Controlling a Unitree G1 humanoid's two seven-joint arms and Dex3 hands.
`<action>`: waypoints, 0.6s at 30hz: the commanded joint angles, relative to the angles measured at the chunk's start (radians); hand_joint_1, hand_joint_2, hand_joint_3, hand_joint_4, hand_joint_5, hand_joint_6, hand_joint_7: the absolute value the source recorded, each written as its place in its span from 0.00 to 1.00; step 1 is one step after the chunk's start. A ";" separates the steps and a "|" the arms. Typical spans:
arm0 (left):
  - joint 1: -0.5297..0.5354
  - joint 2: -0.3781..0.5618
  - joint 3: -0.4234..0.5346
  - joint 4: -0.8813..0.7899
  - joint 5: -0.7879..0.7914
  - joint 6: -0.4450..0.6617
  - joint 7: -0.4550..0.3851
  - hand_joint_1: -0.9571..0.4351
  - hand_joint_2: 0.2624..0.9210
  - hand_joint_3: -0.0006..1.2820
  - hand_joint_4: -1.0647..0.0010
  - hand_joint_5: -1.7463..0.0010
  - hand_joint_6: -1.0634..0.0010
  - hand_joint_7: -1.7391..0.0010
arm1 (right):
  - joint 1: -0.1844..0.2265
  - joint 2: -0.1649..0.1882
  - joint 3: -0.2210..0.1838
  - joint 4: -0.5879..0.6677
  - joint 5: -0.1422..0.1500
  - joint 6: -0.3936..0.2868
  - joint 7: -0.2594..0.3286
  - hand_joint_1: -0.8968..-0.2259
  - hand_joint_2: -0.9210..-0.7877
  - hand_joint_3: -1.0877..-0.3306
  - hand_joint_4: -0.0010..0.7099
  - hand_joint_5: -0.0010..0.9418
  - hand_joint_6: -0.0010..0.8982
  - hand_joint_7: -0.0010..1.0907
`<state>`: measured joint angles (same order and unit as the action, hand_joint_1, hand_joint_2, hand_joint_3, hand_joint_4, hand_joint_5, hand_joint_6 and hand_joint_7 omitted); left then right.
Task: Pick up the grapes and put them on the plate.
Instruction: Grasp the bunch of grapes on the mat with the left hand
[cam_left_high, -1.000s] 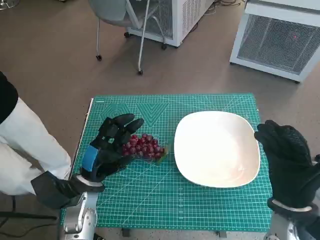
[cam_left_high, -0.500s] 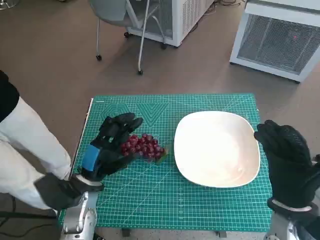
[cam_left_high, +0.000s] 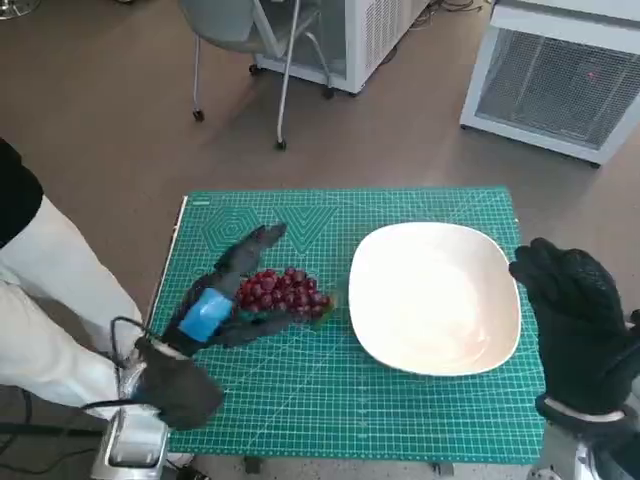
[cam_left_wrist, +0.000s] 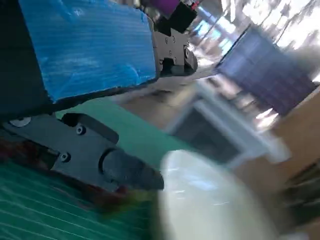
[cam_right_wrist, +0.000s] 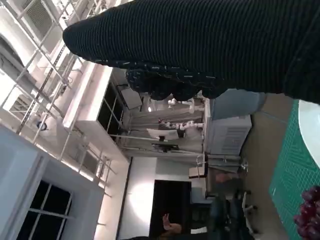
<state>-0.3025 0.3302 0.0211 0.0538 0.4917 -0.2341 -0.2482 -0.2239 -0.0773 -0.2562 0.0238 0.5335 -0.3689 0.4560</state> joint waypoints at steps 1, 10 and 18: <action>-0.007 0.014 -0.113 -0.066 0.213 0.171 0.008 0.51 0.69 0.00 1.00 1.00 0.83 0.97 | 0.009 -0.004 -0.003 0.037 0.000 0.005 0.010 0.77 0.00 0.78 0.75 0.55 0.34 0.76; -0.106 -0.013 -0.242 0.021 0.345 0.382 -0.031 0.50 0.69 0.00 1.00 1.00 0.81 0.99 | 0.010 -0.002 -0.003 0.037 0.002 0.004 0.012 0.77 0.00 0.78 0.75 0.55 0.34 0.76; -0.191 -0.021 -0.315 0.165 0.355 0.430 -0.011 0.48 0.70 0.00 1.00 1.00 0.80 0.99 | 0.016 -0.002 -0.005 0.033 0.003 0.005 0.011 0.77 0.00 0.78 0.74 0.55 0.34 0.76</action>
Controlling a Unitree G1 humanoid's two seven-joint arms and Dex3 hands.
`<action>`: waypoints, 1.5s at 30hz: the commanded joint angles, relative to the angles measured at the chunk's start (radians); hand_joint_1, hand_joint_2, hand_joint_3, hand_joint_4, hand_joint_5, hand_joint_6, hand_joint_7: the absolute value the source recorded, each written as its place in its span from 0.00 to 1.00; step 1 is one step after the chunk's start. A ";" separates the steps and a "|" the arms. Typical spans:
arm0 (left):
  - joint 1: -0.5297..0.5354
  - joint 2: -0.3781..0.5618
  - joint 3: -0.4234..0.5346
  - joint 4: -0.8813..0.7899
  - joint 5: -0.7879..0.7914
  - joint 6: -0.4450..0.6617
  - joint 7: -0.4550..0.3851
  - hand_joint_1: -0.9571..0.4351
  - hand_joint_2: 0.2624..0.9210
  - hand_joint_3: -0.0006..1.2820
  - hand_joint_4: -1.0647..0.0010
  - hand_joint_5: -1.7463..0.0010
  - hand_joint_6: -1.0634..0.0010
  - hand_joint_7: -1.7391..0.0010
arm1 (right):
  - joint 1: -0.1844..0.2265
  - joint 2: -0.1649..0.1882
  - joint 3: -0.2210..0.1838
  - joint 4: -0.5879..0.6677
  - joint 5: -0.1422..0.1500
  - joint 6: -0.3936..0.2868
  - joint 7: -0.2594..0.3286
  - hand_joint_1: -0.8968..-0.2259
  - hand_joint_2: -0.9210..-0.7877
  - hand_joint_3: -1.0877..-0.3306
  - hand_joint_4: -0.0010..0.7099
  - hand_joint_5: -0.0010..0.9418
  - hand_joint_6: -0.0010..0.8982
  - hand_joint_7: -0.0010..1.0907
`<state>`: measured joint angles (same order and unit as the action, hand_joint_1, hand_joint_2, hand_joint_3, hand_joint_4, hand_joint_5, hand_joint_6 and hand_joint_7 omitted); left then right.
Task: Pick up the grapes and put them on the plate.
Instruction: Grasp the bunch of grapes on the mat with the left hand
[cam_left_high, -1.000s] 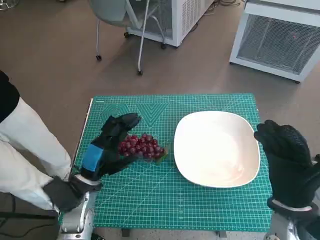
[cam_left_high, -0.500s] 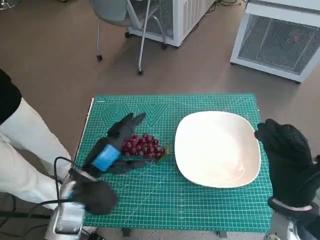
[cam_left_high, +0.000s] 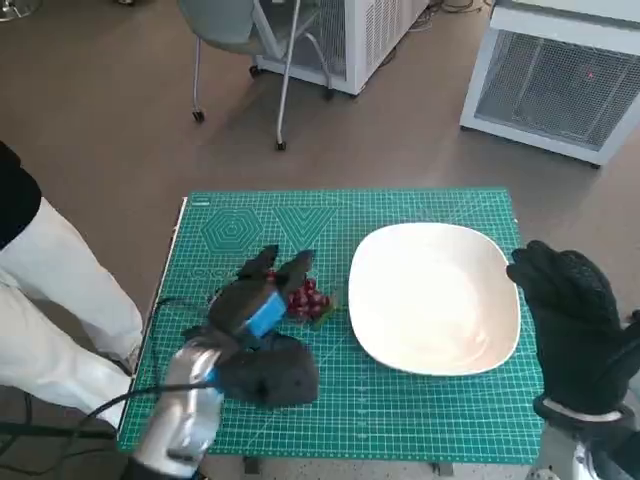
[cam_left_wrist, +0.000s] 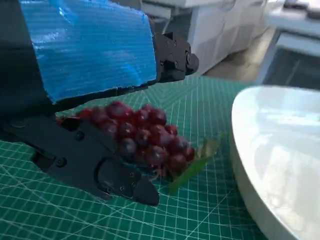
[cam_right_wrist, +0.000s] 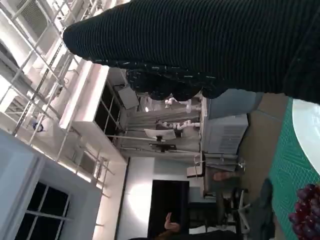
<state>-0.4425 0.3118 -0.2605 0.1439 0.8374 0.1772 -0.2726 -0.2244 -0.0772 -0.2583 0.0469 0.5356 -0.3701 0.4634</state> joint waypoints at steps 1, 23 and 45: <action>-0.062 -0.003 -0.041 0.096 0.008 0.020 0.017 0.48 0.70 0.00 1.00 1.00 0.80 0.99 | 0.017 -0.003 -0.003 0.009 0.001 0.007 0.004 0.77 0.00 0.78 0.74 0.55 0.34 0.76; -0.229 -0.030 -0.138 0.401 -0.023 0.078 0.074 0.49 0.71 0.00 1.00 1.00 0.79 0.99 | 0.018 0.002 -0.004 0.009 -0.005 0.004 -0.004 0.77 0.00 0.78 0.74 0.55 0.34 0.76; -0.315 -0.054 -0.170 0.597 -0.058 0.067 0.169 0.52 0.77 0.01 0.93 0.99 0.77 1.00 | 0.014 0.005 -0.004 0.022 -0.003 -0.004 0.000 0.77 0.00 0.78 0.74 0.55 0.34 0.76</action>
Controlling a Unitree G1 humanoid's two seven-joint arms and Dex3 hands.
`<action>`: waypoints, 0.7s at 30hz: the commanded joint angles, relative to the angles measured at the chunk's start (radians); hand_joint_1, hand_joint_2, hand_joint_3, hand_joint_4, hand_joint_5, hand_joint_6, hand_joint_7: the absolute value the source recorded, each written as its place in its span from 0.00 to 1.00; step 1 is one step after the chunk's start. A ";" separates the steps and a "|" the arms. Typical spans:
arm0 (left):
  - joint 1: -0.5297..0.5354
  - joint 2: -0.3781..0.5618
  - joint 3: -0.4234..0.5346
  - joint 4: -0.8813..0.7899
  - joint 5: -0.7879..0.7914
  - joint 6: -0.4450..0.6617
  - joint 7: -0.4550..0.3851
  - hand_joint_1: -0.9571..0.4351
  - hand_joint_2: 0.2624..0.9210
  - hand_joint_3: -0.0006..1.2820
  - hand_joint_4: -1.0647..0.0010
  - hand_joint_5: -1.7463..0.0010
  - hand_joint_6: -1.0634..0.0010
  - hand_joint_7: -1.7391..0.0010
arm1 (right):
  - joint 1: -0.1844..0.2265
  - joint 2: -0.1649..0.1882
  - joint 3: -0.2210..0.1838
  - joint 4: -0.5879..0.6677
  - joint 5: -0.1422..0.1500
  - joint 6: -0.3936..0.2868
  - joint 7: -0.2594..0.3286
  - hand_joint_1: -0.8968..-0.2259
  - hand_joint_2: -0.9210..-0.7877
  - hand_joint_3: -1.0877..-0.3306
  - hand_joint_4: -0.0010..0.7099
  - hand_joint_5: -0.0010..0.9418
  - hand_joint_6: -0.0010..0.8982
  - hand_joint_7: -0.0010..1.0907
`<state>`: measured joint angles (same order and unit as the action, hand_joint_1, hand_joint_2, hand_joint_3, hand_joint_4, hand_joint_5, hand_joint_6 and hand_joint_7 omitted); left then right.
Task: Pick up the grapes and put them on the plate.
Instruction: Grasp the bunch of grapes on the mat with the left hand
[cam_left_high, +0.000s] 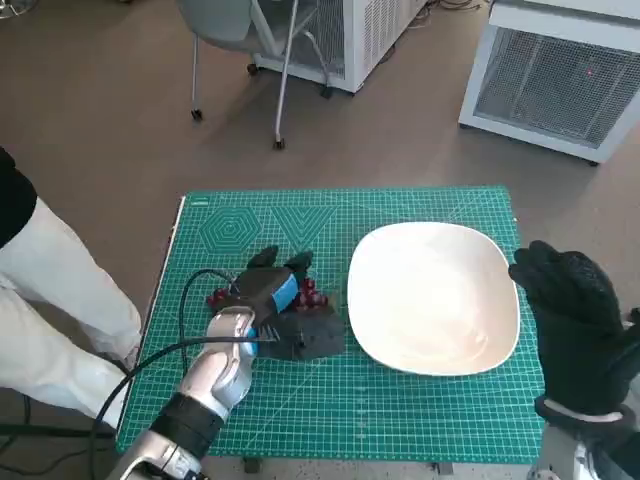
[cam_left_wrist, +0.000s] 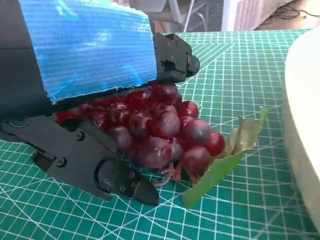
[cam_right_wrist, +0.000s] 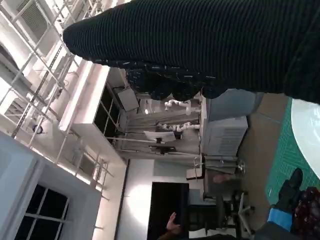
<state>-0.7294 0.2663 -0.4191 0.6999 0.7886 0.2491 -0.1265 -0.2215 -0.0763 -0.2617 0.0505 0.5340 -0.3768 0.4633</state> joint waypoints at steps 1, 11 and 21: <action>-0.032 -0.011 -0.014 0.051 -0.011 -0.007 0.028 0.52 0.78 0.01 0.93 0.99 0.77 0.99 | 0.011 0.004 -0.001 0.018 -0.001 0.002 0.000 0.77 0.00 0.78 0.74 0.55 0.34 0.76; -0.082 -0.032 -0.038 0.177 -0.021 -0.046 0.095 0.55 0.85 0.01 0.74 0.98 0.63 0.98 | 0.012 0.003 0.001 0.014 -0.002 0.003 0.000 0.77 0.00 0.78 0.75 0.54 0.34 0.76; -0.095 -0.029 -0.044 0.258 -0.034 -0.130 0.210 0.78 0.98 0.12 0.51 0.41 0.43 0.70 | 0.014 -0.002 -0.001 0.010 0.002 0.006 0.003 0.77 0.00 0.78 0.75 0.55 0.34 0.76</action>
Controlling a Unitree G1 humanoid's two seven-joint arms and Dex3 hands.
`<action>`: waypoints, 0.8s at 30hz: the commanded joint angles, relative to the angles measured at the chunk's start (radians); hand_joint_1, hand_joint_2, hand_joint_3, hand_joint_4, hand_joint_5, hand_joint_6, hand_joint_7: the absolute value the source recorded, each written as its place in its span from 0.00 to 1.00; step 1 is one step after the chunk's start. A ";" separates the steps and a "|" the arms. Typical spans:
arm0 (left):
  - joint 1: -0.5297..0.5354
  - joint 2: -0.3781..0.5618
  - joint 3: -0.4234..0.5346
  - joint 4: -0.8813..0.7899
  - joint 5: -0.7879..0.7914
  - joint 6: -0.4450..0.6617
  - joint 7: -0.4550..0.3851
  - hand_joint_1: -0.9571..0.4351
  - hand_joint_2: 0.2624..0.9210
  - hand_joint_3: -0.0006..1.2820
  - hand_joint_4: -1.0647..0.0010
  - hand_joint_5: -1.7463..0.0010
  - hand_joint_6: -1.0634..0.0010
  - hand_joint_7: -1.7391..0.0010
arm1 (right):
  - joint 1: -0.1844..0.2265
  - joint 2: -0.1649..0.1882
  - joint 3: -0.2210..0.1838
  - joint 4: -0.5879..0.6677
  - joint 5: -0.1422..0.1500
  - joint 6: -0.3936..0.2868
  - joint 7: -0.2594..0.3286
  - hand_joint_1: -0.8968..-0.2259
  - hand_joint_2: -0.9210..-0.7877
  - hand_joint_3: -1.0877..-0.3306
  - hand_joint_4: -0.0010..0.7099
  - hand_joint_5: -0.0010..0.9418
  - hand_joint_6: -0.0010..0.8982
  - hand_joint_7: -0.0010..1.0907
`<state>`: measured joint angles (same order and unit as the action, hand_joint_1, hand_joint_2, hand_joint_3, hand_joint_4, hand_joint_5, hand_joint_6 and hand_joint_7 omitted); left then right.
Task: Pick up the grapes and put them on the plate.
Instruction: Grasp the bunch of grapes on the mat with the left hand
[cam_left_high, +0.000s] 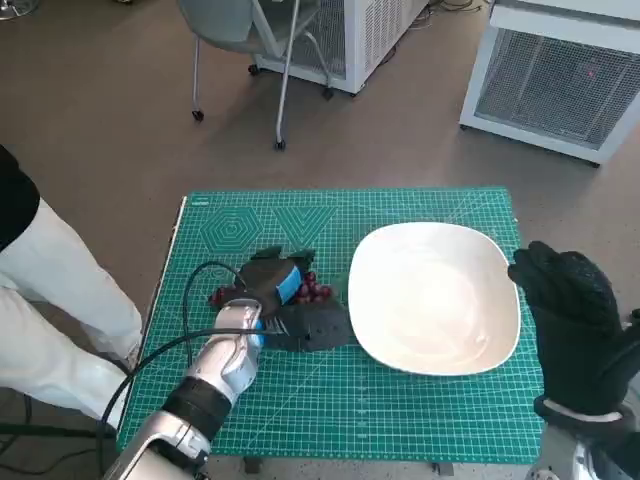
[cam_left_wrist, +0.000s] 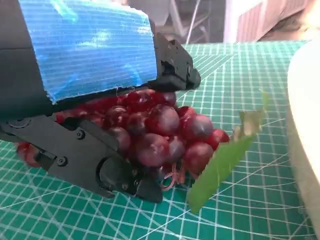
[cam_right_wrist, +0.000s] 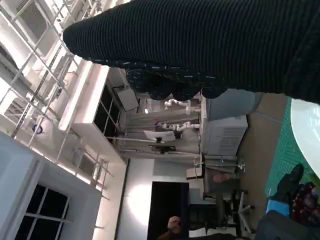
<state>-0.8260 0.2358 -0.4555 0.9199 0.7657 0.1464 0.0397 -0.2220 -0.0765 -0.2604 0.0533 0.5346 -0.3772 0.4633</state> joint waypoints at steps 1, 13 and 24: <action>0.004 0.003 -0.009 0.040 -0.010 -0.033 0.054 0.75 0.99 0.14 0.53 0.35 0.46 0.56 | 0.015 -0.002 -0.002 0.006 0.002 0.007 0.003 0.77 0.00 0.78 0.75 0.55 0.34 0.76; 0.046 0.036 -0.023 -0.065 0.001 -0.029 0.055 0.69 1.00 0.19 0.57 0.20 0.57 0.22 | 0.013 -0.002 -0.006 0.012 0.001 0.007 0.001 0.77 0.00 0.78 0.75 0.54 0.34 0.76; 0.071 0.058 -0.015 -0.139 -0.003 -0.003 0.026 0.69 1.00 0.23 0.62 0.17 0.62 0.18 | 0.003 0.003 -0.003 0.024 -0.003 0.000 0.002 0.77 0.00 0.78 0.75 0.54 0.34 0.76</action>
<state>-0.7650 0.2784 -0.4715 0.8028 0.7685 0.1337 0.0774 -0.2244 -0.0767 -0.2653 0.0594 0.5356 -0.3785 0.4634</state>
